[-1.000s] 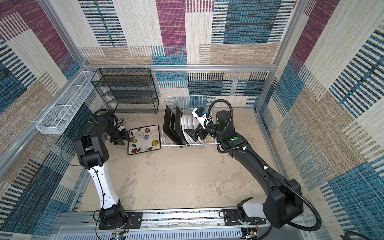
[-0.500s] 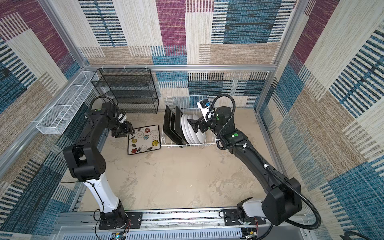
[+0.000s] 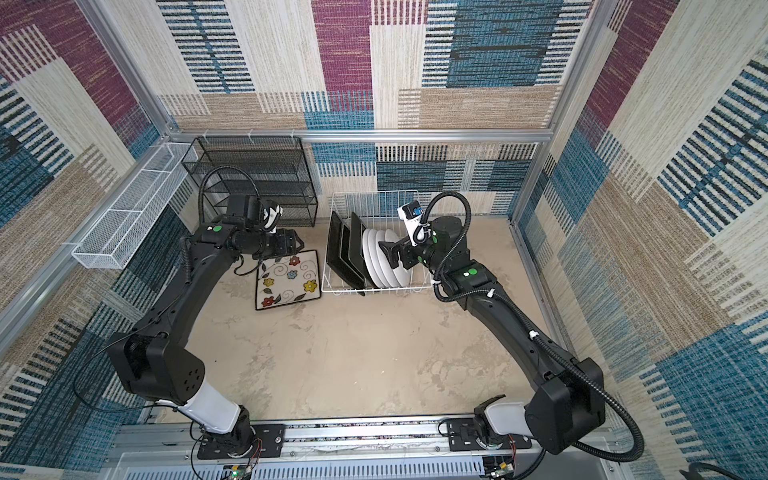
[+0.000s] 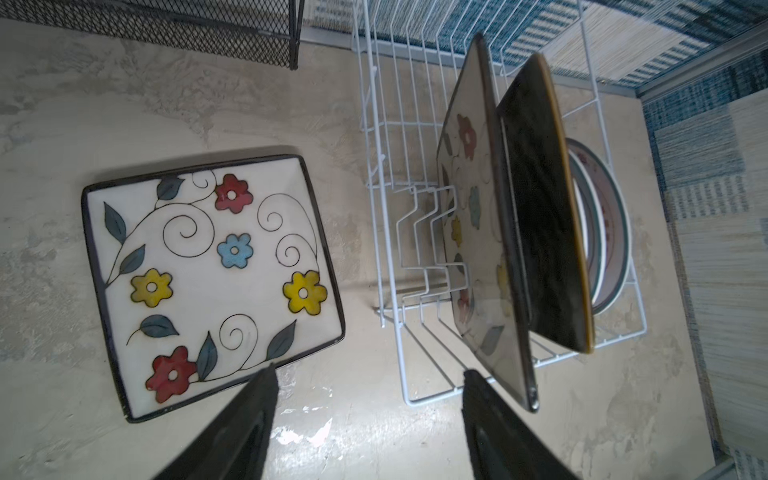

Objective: Unload the plates from the dish rack
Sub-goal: 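Raise the left gripper and move it over the dark plates in the rack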

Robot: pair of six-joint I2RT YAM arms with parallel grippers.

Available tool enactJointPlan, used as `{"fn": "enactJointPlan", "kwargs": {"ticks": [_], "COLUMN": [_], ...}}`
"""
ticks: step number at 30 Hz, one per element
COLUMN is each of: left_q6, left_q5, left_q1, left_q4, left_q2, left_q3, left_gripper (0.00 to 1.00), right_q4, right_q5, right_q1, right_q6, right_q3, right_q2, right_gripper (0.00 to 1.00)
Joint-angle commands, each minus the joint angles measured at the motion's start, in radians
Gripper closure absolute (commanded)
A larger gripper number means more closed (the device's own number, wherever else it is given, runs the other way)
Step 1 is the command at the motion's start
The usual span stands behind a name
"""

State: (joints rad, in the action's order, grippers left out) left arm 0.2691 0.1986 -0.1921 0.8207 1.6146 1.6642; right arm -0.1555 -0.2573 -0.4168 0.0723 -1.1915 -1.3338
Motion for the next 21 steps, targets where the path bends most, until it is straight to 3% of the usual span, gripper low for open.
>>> {"fn": "enactJointPlan", "kwargs": {"ticks": [1, 5, 6, 7, 8, 21], "left_q6": [0.076, 0.1, 0.103, 0.103, 0.097, 0.143], "left_q5": [-0.06, -0.08, -0.077, -0.076, -0.08, -0.043], "left_q1": [-0.052, -0.111, -0.122, -0.134, -0.146, -0.237], "left_q4": [-0.072, -0.111, -0.112, -0.112, -0.11, -0.079], "left_q2": [-0.032, -0.061, -0.061, -0.055, -0.05, 0.05], "left_q3": [-0.005, -0.014, -0.007, 0.001, 0.012, 0.075], "left_gripper": [0.23, 0.23, 0.17, 0.04, 0.01, 0.05], "right_q4": [-0.012, -0.034, -0.033, -0.034, -0.031, -0.004], "right_q5": [0.037, 0.025, 0.021, 0.018, 0.016, 0.101], "right_q1": [0.0, 0.0, 0.0, 0.001, 0.0, 0.001], "right_q6": [-0.006, -0.036, -0.039, -0.042, -0.044, -0.038], "right_q3": [-0.001, -0.02, -0.021, -0.021, -0.019, -0.018], "right_q2": [-0.006, -0.032, -0.034, -0.036, -0.035, -0.039], "right_gripper": [0.0, 0.0, 0.0, 0.0, 0.0, 0.0]}}
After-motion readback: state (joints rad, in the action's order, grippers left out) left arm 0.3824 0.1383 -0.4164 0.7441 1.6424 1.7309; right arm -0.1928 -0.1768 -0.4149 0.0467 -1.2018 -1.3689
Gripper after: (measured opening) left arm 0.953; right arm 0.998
